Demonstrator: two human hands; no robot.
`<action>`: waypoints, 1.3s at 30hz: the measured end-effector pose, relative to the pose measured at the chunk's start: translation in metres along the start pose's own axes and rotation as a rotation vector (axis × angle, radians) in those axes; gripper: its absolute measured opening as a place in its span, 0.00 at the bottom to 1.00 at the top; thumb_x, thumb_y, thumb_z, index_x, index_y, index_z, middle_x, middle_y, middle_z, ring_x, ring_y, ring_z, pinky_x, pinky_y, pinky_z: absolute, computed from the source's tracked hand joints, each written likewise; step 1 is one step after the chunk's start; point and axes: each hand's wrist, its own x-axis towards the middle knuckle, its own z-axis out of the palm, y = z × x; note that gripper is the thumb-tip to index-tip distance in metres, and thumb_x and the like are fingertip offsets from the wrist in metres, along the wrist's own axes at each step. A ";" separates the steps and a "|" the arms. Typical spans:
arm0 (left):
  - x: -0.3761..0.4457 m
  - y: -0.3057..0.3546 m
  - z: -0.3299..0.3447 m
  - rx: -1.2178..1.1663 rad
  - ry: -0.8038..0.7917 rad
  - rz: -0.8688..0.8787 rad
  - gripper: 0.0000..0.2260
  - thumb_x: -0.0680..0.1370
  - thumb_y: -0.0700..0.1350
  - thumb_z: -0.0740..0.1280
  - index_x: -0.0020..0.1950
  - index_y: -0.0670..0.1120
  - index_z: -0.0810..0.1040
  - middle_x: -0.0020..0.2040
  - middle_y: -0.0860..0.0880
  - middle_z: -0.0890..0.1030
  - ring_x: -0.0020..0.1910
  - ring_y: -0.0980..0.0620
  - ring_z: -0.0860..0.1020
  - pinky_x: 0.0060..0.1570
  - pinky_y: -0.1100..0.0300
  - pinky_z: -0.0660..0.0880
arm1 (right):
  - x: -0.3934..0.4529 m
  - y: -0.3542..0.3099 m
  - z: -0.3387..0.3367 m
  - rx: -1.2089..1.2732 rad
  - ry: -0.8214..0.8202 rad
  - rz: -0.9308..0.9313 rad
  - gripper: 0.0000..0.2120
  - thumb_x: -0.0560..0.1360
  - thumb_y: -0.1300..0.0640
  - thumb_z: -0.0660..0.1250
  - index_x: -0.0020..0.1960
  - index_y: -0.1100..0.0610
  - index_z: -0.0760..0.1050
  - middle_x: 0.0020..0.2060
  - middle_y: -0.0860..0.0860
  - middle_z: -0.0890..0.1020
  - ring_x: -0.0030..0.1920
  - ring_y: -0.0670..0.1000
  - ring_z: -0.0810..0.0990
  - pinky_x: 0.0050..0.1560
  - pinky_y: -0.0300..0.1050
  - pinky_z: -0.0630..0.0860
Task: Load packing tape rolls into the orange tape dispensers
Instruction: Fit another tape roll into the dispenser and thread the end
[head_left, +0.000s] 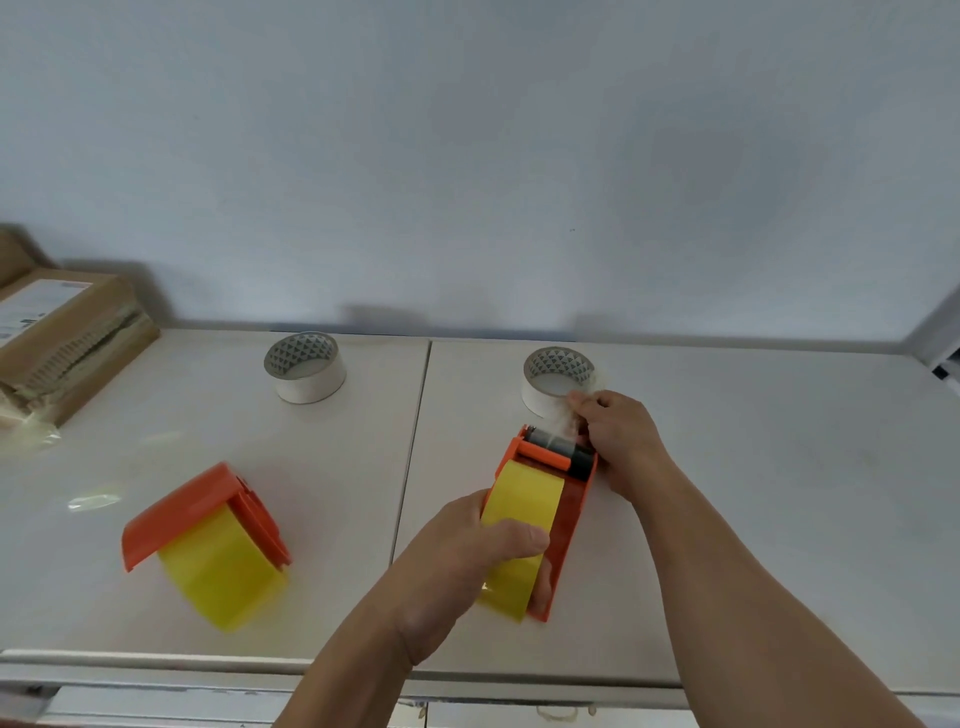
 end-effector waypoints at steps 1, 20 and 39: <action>0.000 0.000 0.000 0.014 0.006 0.013 0.26 0.65 0.56 0.70 0.58 0.44 0.78 0.53 0.37 0.83 0.52 0.35 0.82 0.57 0.39 0.77 | 0.000 0.000 0.000 0.043 -0.001 0.025 0.12 0.79 0.55 0.67 0.40 0.60 0.76 0.33 0.55 0.78 0.30 0.51 0.75 0.34 0.47 0.74; 0.000 0.013 0.011 -0.245 0.241 0.331 0.10 0.63 0.55 0.70 0.34 0.48 0.81 0.27 0.43 0.80 0.27 0.45 0.78 0.37 0.49 0.78 | -0.065 0.031 0.019 0.810 -0.634 0.302 0.25 0.80 0.53 0.62 0.72 0.66 0.69 0.69 0.68 0.72 0.69 0.69 0.70 0.71 0.70 0.62; 0.018 0.013 0.024 -0.661 0.214 0.361 0.14 0.66 0.51 0.73 0.43 0.42 0.80 0.26 0.43 0.78 0.27 0.46 0.78 0.35 0.54 0.79 | -0.114 0.037 0.028 1.000 -0.484 0.040 0.30 0.80 0.38 0.52 0.69 0.59 0.75 0.64 0.61 0.80 0.66 0.62 0.77 0.68 0.60 0.70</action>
